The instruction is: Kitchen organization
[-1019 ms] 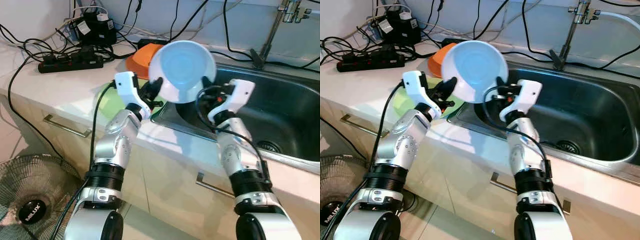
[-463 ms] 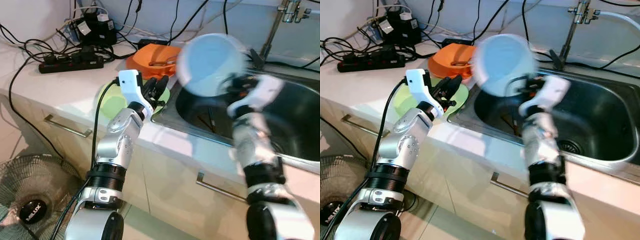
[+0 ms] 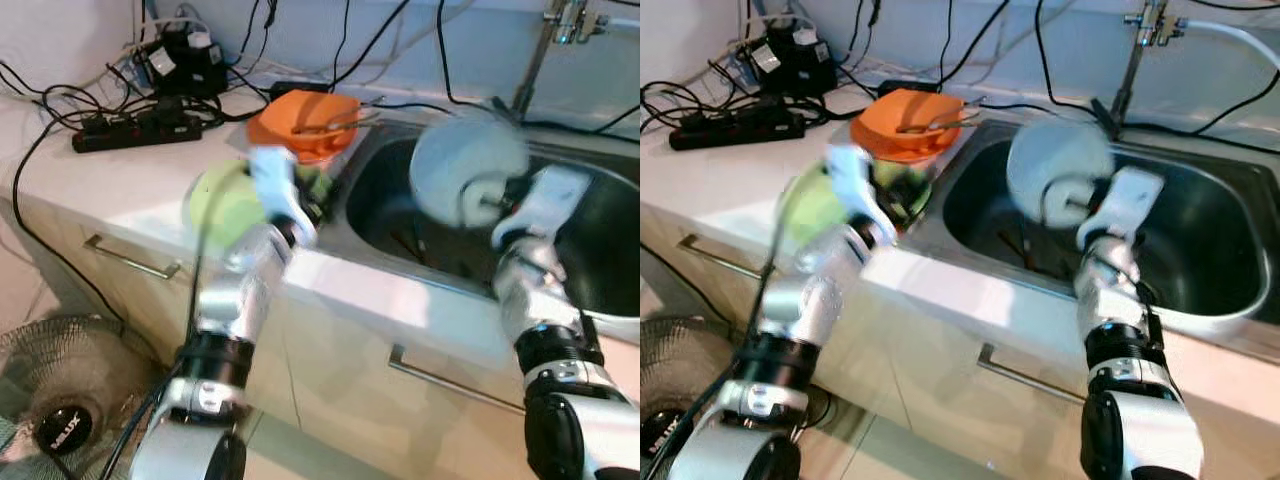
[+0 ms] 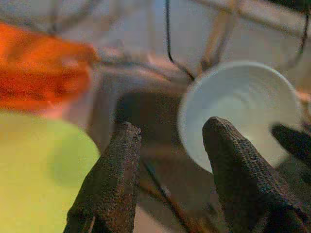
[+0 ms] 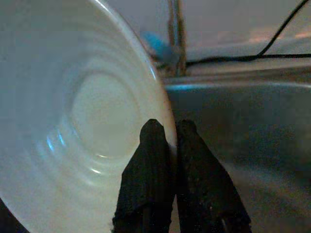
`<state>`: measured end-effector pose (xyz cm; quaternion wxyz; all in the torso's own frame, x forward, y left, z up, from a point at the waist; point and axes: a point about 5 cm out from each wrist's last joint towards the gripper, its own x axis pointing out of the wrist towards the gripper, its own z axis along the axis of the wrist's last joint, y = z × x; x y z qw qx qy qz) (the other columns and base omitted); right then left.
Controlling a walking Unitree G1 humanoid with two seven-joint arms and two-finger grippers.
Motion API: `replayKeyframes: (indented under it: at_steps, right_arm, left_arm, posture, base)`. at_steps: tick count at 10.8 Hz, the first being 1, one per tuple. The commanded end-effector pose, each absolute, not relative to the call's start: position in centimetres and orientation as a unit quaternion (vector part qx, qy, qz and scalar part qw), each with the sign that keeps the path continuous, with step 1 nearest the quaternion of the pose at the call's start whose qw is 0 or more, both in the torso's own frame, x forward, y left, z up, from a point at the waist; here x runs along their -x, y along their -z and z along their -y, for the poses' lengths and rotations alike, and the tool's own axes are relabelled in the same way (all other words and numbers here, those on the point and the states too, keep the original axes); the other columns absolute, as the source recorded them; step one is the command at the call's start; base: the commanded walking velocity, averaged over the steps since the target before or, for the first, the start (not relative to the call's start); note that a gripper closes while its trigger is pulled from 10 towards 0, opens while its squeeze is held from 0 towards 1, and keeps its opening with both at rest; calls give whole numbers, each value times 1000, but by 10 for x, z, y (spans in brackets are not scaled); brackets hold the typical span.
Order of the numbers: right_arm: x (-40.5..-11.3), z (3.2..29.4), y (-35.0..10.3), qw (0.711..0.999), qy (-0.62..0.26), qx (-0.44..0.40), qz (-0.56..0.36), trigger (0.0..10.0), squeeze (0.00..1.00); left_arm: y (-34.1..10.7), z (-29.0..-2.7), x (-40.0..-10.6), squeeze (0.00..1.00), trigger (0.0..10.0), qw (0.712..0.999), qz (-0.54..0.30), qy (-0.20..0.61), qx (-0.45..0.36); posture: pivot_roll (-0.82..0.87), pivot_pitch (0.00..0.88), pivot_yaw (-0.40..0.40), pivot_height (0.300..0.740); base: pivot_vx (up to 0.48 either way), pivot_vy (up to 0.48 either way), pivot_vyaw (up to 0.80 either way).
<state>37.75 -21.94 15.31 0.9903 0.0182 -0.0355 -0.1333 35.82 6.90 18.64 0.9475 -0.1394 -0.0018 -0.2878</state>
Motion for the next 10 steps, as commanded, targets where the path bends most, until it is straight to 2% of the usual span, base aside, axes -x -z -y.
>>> replayKeyframes:
  at_steps: [1,3,10]
  right_arm:
    - [-386,212,-172,991,118,30,63,10000,0]
    - [-391,203,-165,988,98,115,28,10000,0]
    - [-392,180,-138,986,37,151,-60,10000,0]
  left_arm:
    - [-176,-68,-353,0,10000,942,-35,316,104]
    - [-162,-67,-343,0,10000,936,-70,335,78]
    - [-156,-68,-334,0,10000,933,-96,341,56]
  posture:
    - [146,0,79,740]
    - [156,0,75,740]
    - [177,0,67,740]
  base:
    - [0,0,0]
    - [0,0,0]
    - [0,0,0]
